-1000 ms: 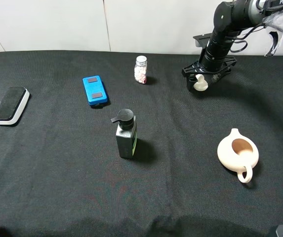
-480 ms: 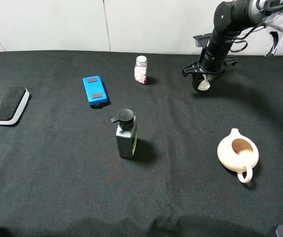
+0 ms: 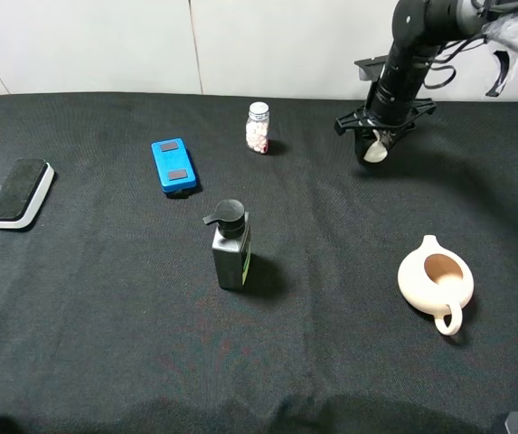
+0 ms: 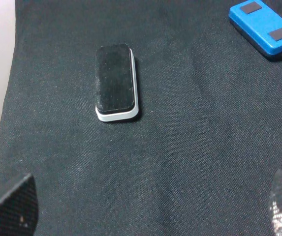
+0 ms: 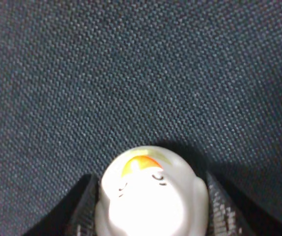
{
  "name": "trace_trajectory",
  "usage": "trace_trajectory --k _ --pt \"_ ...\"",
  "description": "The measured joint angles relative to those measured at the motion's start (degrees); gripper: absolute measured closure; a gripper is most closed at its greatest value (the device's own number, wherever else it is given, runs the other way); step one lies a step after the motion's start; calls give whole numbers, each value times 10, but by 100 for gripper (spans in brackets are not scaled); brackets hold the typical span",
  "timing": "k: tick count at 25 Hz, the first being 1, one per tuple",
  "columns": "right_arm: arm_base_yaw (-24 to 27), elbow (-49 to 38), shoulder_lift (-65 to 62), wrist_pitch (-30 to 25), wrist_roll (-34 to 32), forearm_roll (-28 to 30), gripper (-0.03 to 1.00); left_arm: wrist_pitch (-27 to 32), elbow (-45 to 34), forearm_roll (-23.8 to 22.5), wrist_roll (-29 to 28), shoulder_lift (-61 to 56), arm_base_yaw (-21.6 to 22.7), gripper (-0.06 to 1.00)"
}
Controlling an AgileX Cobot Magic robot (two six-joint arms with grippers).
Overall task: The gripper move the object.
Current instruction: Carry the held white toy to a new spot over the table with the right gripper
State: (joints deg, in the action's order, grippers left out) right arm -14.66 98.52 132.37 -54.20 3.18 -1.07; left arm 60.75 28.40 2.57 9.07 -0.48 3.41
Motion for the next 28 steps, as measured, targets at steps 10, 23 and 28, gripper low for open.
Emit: trace_trajectory --k 10,23,28 --pt "0 17 -13 -50 0 -3 62 0 0 0 0 0 0 -5" --pt "-8 17 -76 -102 5 -8 62 0 0 0 0 0 0 -5" --pt "-33 17 -99 -117 -2 2 62 0 0 0 0 0 0 -5"
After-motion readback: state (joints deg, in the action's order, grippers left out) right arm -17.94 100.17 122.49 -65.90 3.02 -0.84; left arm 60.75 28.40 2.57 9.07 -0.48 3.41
